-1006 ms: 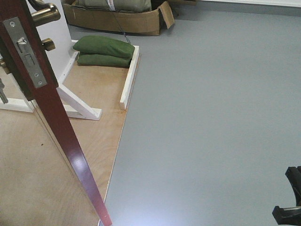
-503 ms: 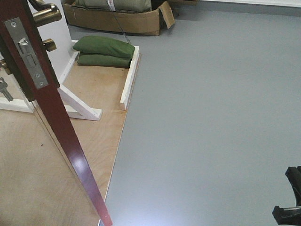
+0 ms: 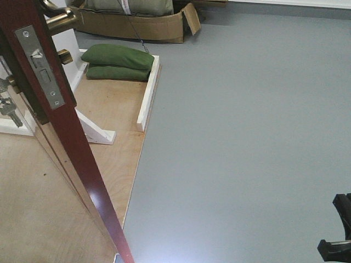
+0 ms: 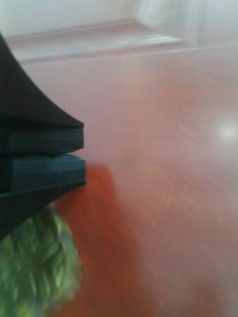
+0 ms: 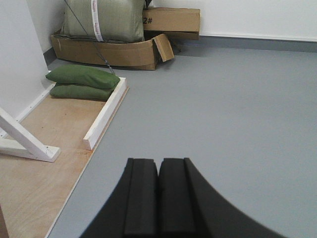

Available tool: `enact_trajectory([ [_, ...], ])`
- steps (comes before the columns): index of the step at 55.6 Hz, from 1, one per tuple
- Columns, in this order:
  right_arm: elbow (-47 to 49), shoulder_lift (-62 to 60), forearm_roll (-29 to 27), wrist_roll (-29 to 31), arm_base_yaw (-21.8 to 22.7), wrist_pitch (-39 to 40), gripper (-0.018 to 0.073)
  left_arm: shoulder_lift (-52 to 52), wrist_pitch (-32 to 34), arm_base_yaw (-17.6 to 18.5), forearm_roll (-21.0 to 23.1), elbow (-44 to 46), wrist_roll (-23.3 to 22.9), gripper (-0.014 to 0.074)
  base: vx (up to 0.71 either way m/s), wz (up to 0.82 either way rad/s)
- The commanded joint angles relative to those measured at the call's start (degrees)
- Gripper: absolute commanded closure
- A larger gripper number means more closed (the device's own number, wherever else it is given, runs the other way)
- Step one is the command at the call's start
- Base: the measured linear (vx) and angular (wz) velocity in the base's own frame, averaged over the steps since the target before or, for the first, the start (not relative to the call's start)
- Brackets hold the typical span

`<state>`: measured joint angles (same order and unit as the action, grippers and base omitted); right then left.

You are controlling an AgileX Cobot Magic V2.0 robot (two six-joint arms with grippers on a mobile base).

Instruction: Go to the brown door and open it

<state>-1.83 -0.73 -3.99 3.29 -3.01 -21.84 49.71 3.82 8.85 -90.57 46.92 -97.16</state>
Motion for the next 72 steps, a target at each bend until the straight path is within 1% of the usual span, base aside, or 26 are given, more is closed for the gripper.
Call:
enact_trajectory([
  [1,-0.19,-0.32,0.19,0.45,-0.08,4.64,0.0559,-0.13,1.29,0.22,0.22,1.61,-0.07,0.0603,0.07,-0.05],
  [72,-0.19,-0.32,0.19,0.45,-0.08,4.43,0.0559,-0.13,1.29,0.22,0.22,1.61,-0.07,0.0603,0.08,-0.09],
])
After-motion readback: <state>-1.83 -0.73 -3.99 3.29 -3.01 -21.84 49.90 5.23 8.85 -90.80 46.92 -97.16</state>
